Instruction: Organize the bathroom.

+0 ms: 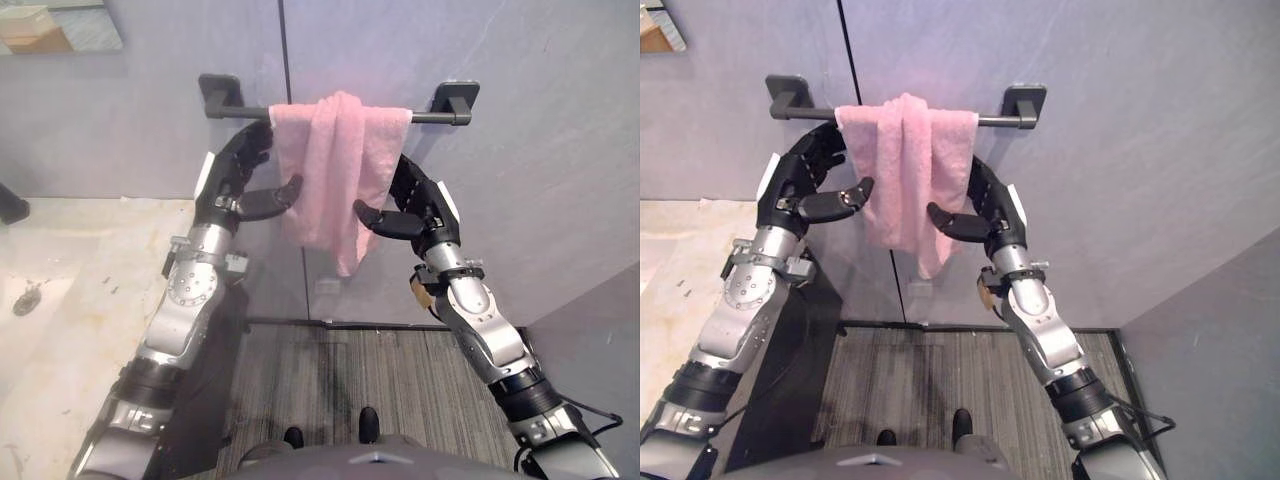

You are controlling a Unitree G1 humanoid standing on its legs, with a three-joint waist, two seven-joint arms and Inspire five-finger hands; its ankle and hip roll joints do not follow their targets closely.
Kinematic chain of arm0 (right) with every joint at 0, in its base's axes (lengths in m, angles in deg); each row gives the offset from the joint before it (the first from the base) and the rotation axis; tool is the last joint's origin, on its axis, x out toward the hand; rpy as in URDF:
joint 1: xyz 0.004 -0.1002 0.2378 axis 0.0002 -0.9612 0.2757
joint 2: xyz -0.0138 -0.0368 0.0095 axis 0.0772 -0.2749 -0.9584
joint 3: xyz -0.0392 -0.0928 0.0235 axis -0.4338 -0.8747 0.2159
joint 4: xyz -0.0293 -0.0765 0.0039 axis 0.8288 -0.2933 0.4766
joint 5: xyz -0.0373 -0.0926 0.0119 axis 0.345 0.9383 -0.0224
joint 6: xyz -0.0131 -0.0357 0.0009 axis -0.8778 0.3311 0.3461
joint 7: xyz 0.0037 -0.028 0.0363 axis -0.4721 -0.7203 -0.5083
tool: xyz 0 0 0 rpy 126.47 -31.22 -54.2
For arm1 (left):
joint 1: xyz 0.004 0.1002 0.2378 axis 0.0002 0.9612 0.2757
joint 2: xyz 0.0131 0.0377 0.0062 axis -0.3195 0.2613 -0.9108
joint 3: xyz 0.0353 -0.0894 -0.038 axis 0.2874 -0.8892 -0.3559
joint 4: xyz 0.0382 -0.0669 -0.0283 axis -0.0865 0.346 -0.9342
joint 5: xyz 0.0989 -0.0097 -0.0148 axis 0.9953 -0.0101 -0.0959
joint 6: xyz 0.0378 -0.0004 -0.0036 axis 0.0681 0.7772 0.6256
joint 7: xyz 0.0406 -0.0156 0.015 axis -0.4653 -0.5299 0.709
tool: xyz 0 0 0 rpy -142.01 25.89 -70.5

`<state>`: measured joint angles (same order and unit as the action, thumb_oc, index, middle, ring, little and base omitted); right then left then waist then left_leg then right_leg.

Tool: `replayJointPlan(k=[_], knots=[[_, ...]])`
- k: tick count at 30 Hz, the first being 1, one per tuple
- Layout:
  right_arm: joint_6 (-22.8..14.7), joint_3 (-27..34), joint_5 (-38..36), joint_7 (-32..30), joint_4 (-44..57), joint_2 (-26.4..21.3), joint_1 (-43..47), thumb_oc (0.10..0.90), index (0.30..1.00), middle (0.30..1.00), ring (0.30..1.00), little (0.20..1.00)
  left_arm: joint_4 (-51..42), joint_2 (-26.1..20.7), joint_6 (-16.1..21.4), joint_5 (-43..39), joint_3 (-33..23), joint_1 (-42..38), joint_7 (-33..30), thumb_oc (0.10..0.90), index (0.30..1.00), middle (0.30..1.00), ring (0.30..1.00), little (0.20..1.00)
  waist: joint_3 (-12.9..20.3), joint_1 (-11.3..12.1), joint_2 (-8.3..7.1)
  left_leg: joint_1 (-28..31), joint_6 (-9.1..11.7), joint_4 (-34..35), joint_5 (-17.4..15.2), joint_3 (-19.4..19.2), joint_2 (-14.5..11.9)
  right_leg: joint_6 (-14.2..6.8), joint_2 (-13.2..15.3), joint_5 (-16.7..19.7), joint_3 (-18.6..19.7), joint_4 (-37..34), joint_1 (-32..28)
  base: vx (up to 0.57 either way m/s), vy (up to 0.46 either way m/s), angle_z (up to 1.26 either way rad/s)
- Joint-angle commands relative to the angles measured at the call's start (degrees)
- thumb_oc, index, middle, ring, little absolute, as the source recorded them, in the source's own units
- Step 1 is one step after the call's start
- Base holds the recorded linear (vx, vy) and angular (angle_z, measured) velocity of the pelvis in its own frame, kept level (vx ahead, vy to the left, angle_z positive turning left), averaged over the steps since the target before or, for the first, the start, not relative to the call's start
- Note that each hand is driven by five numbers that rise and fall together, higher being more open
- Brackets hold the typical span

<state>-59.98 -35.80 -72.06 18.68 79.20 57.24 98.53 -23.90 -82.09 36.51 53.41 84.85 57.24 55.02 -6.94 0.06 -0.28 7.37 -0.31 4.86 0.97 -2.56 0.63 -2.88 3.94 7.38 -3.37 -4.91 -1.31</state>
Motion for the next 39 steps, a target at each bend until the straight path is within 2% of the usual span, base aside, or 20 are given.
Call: replayJointPlan(k=[1, 11, 15, 24, 25, 26, 32, 39], knots=[[-4.31, 0.49, 0.60, 0.10, 0.87, 1.13, 6.74, 0.800, 0.900, 0.900, 0.900, 0.900, 0.21, -2.06, 5.61, 0.53, 2.59, -8.92, -1.01, 0.400, 0.300, 0.300, 0.300, 0.300, 8.45, -0.10, -0.58, -2.18, -1.54, 0.14, -0.46, 1.51, 0.44, -3.12, 3.79, -2.77, -2.77, 0.64, -4.10, 0.00, 0.000, 0.00], [-5.17, 0.80, 0.84, 0.19, 0.39, 1.29, 6.46, 0.800, 0.900, 0.900, 0.900, 0.900, 1.53, -2.75, 6.78, 2.88, 1.00, -7.85, -4.54, 0.400, 0.300, 0.300, 0.300, 0.300, 8.59, 0.25, -0.78, -1.97, -1.78, 0.14, -0.66, 1.36, 0.66, -3.24, 4.09, -2.78, -2.99, 0.61, -4.32, 0.00, 0.000, 0.00], [-6.14, 0.94, 1.18, 0.54, 0.27, 1.24, 6.63, 0.800, 0.900, 0.900, 0.900, 0.900, 1.50, -2.69, 6.56, 2.62, 0.22, -7.04, -4.48, 0.400, 0.300, 0.300, 0.300, 0.300, 8.53, 0.49, -0.85, -1.99, -1.84, 0.14, -0.59, 1.44, 0.67, -3.28, 4.21, -2.85, -3.31, 0.91, -4.34, 0.00, 0.000, 0.00], [-5.25, -0.27, 2.06, 0.36, -0.65, 1.30, 11.62, 0.800, 0.900, 0.900, 0.900, 0.900, 2.10, -2.12, 5.70, 2.14, 0.54, -7.04, -3.46, 0.400, 0.300, 0.300, 0.300, 0.300, 8.27, 1.35, -1.00, -1.98, -1.87, 0.14, -0.58, 1.61, 0.78, -3.30, 4.49, -2.92, -4.00, 1.25, -4.41, 0.00, 0.001, 0.01], [-4.67, -0.65, 1.94, 0.35, -1.07, 1.55, 12.50, 0.544, 0.516, 0.516, 0.516, 0.516, 2.13, -2.08, 5.46, 1.96, 0.45, -7.18, -3.06, 0.400, 0.300, 0.300, 0.300, 0.300, 8.32, 1.55, -1.03, -1.99, -1.88, 0.14, -0.57, 1.64, 0.79, -3.31, 4.56, -2.93, -4.11, 1.20, -4.49, 0.00, 0.000, 0.00], [-4.51, -0.80, 1.76, 0.18, -1.25, 1.61, 12.71, 0.400, 0.300, 0.300, 0.300, 0.300, 2.20, -2.09, 5.48, 1.96, 0.47, -7.22, -3.01, 0.400, 0.300, 0.300, 0.300, 0.300, 8.32, 1.59, -1.04, -1.97, -1.87, 0.14, -0.58, 1.64, 0.79, -3.30, 4.59, -2.94, -4.16, 1.21, -4.52, 0.00, 0.000, 0.00], [-4.51, 0.17, 1.30, -0.72, -1.67, 2.23, 12.49, 0.400, 0.300, 0.300, 0.300, 0.300, 2.16, -1.80, 5.77, 2.20, -0.08, -6.46, -3.09, 0.400, 0.300, 0.300, 0.300, 0.300, 8.40, 1.87, -1.11, -1.89, -2.05, 0.14, -0.65, 1.66, 0.85, -3.31, 4.66, -3.03, -4.32, 1.42, -4.54, 0.00, 0.000, 0.00], [-5.71, 2.17, 0.83, -2.01, -1.16, 2.51, 8.48, 0.400, 0.300, 0.300, 0.300, 0.300, 2.33, -1.13, 6.76, 2.21, -1.68, -4.15, -6.42, 0.400, 0.300, 0.300, 0.300, 0.300, 8.17, 1.56, -1.07, -1.79, -2.22, 0.14, -0.73, 1.38, 0.83, -3.37, 4.72, -3.16, -4.02, 1.77, -4.32, 0.00, 0.007, 0.02]])
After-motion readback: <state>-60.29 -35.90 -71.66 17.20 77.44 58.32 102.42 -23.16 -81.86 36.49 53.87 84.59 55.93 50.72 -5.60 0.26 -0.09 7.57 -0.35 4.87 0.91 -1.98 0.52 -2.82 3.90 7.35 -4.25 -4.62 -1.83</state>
